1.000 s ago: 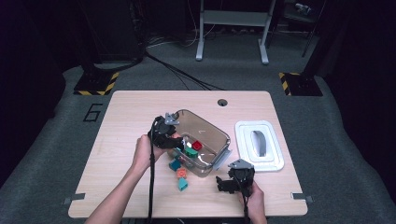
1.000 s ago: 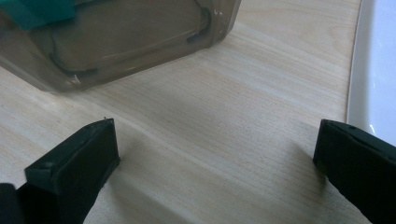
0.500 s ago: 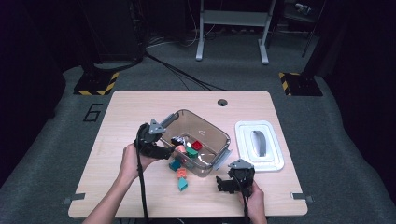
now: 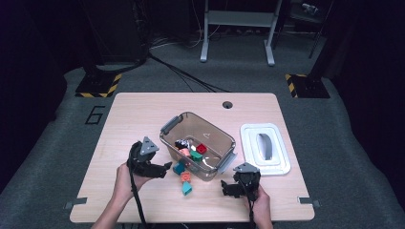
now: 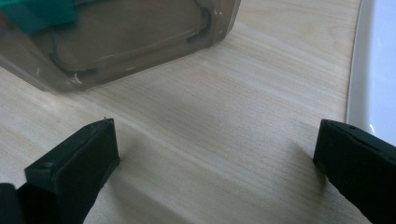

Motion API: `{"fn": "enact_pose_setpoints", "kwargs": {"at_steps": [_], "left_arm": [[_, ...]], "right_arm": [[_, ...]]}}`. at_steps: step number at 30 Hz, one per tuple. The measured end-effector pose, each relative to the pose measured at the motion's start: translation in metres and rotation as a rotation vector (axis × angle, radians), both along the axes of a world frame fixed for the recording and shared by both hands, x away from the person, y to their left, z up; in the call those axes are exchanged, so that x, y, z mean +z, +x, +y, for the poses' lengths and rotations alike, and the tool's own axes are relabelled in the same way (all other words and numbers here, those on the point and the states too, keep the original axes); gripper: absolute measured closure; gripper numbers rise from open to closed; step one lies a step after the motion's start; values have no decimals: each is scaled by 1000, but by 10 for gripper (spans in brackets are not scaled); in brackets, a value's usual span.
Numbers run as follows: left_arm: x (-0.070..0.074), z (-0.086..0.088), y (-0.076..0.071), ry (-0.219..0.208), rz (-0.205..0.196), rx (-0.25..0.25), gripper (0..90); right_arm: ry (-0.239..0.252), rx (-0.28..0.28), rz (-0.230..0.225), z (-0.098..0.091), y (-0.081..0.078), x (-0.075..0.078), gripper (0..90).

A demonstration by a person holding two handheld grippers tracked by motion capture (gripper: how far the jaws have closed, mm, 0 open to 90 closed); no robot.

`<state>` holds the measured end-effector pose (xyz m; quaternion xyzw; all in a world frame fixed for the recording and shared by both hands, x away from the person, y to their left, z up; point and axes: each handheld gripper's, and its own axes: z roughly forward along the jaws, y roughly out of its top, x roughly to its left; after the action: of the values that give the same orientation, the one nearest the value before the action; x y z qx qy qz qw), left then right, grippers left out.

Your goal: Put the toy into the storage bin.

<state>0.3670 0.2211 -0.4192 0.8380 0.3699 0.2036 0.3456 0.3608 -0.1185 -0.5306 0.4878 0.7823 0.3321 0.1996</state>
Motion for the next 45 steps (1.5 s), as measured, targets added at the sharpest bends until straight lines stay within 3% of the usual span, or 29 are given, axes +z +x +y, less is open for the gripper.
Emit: {"fn": "enact_pose_setpoints", "kwargs": {"at_steps": [9, 16, 25, 37, 45], "left_arm": [[-29, -10, -11, 0, 59, -38, 112], [-41, -15, -16, 17, 71, -44, 55], [-55, -33, -24, 35, 84, -100, 57], [-63, -60, -30, 63, 77, -177, 111], [-67, -75, -31, 73, 63, -250, 304]], "right_arm": [[-2, 7, -1, 0, 0, 0, 0], [-5, 9, -9, -1, 0, 0, 0], [-1, 10, -4, -1, 0, 0, 0], [-2, 5, -2, 0, 0, 0, 0], [0, 0, -1, 0, 0, 0, 0]]}}
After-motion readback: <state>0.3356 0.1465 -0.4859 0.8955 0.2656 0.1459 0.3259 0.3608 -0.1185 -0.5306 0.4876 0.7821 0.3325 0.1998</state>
